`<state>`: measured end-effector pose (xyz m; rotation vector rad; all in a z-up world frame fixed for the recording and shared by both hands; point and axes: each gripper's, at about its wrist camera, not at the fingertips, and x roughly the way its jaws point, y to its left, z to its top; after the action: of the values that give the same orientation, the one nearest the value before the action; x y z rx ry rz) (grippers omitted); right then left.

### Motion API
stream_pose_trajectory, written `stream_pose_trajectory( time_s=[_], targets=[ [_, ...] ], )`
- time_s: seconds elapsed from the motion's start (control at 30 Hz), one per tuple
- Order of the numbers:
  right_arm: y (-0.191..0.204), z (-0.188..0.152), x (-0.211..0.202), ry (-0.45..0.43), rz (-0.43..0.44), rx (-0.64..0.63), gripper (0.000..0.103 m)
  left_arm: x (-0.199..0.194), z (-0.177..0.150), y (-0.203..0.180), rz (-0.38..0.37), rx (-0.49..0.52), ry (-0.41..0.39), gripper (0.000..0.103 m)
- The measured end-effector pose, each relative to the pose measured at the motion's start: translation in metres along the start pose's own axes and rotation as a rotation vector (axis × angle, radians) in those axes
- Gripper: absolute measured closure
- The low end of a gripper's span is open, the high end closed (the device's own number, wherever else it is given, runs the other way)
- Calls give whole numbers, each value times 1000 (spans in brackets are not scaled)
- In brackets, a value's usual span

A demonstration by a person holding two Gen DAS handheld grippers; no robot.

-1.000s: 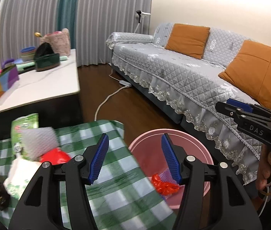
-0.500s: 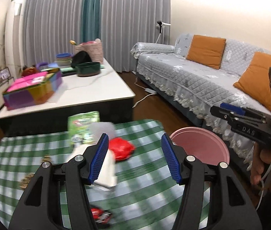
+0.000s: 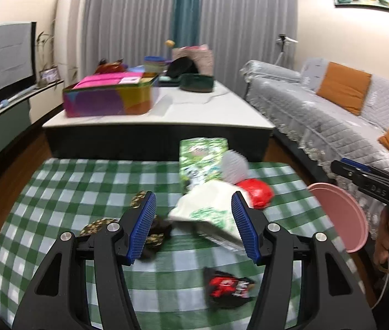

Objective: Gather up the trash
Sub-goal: 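Return both tools to the table and grasp the red packet with the right gripper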

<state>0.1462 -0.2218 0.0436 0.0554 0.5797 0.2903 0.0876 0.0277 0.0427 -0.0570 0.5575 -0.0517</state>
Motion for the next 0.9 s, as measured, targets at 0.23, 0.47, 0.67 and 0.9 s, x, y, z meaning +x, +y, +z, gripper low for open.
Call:
stream_pose_trajectory(
  time_s=[0.23,0.47,0.67,0.9],
  targets=[
    [15,-4,43,63,25,-28,58,28,-10,26,39,-32,50,47],
    [23,-8,82,126,46,-36,57,58,-21,41,59,-58,109,47],
    [20,-13,112,190,29,-15,51,77,-24,55,86,-102,166,47],
    [31,-20,138,266,57,-49,32,97,-31,57,76,-123,219,47]
  ],
)
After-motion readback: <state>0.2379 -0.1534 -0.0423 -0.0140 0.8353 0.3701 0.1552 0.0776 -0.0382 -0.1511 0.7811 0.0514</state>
